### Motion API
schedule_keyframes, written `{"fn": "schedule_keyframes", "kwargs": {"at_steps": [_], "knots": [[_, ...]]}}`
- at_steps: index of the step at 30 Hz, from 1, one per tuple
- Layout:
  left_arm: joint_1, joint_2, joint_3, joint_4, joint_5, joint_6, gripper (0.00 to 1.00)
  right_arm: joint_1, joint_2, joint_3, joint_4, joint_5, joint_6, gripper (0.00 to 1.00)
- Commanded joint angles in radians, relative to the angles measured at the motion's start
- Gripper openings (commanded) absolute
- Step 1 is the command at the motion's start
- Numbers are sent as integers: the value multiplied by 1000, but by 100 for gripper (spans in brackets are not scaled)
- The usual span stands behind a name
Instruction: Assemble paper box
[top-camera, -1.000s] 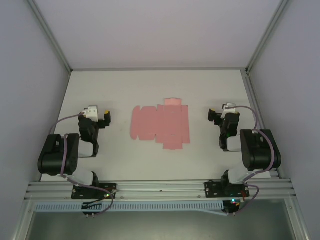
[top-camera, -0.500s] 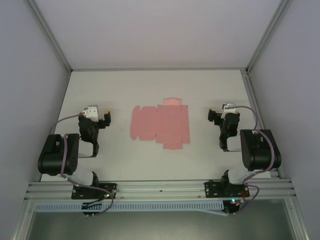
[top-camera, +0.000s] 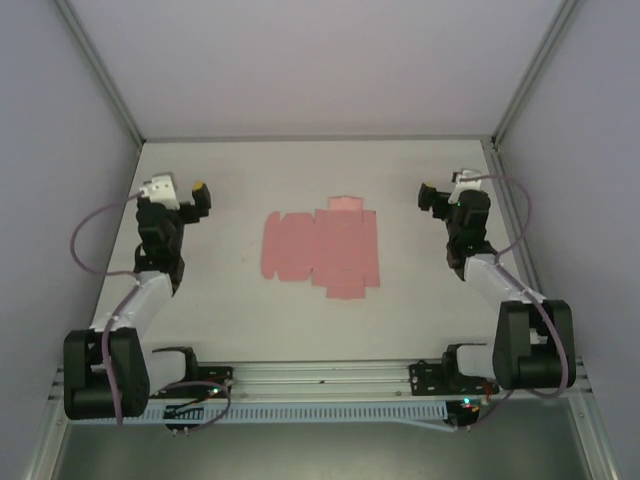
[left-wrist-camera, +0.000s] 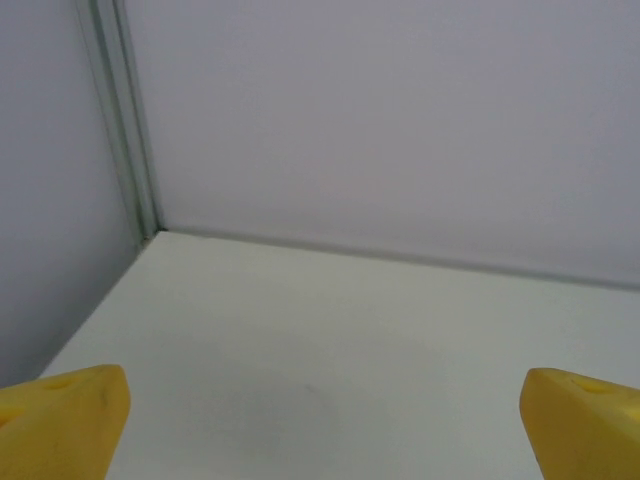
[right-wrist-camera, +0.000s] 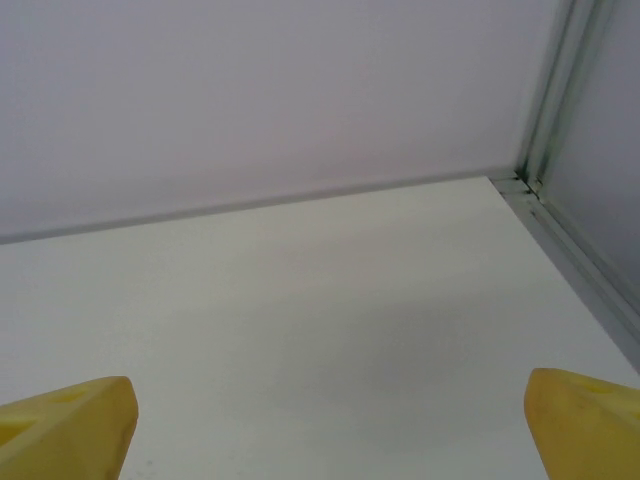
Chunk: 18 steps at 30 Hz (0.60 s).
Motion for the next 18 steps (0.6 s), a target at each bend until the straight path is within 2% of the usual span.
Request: {"fn": "schedule_keyframes", "kwargs": {"at_steps": [1,4,7,9,13,16,18], "knots": [[-2,-7,129,-406,132,-165,100,101,-3,139,-365,35,69,100],[-26,10,193,-529,254,-241,100,194,41,260,-556,15,147,100],[-68,47,226,-613,318,-318,100,301,104,342,-702,31,238,99],[-107,91,245,-653,374,-325,99,349,164,376,-770,13,313,93],[-183,200,271,-693,405,-334,100,413,283,397,-777,-71,377,80],[-228,287,305,-724,414,-324,100,429,351,403,-764,-57,411,69],[-261,350,312,-715,444,-313,100,430,384,405,-761,-37,423,65]]}}
